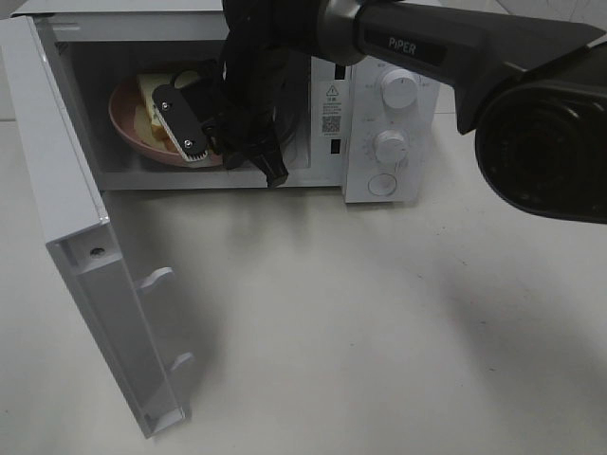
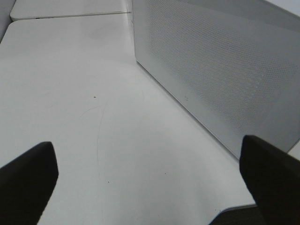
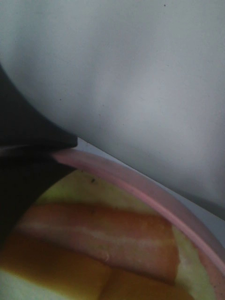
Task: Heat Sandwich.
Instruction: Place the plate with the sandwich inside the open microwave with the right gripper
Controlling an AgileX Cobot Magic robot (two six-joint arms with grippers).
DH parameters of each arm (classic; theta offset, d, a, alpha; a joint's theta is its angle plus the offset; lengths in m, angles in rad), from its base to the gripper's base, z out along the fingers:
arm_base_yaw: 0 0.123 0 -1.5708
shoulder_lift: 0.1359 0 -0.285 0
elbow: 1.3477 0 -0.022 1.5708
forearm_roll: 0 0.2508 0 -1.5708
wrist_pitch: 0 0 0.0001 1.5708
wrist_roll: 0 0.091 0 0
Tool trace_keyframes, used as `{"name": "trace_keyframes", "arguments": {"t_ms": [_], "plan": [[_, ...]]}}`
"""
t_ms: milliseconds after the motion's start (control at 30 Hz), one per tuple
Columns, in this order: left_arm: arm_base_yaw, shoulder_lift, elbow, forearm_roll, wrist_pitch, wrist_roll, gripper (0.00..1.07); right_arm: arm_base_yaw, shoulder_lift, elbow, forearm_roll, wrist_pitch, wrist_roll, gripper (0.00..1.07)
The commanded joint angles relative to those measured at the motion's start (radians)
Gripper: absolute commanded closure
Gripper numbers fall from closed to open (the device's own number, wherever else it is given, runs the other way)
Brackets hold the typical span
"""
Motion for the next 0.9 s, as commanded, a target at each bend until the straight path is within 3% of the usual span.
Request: {"name": "trace_keyframes", "arguments": {"t_ms": [33, 567, 833, 900], "plan": [[0.003, -0.021, 0.002, 0.005, -0.008, -0.003, 0.09, 0.003, 0.009, -0.036, -0.005, -0.017, 0.03, 1.07], [0.003, -0.021, 0.002, 0.007, -0.008, -0.003, 0.09, -0.034, 0.078, -0.077, -0.007, -0.074, 0.122, 1.01], [0.003, -0.021, 0.002, 0.007, -0.008, -0.003, 0.09, -0.033, 0.078, -0.077, -0.003, -0.073, 0.13, 0.8], [0.003, -0.021, 0.002, 0.007, -0.008, -0.003, 0.09, -0.032, 0.078, -0.074, 0.004, -0.067, 0.13, 0.67]]}}
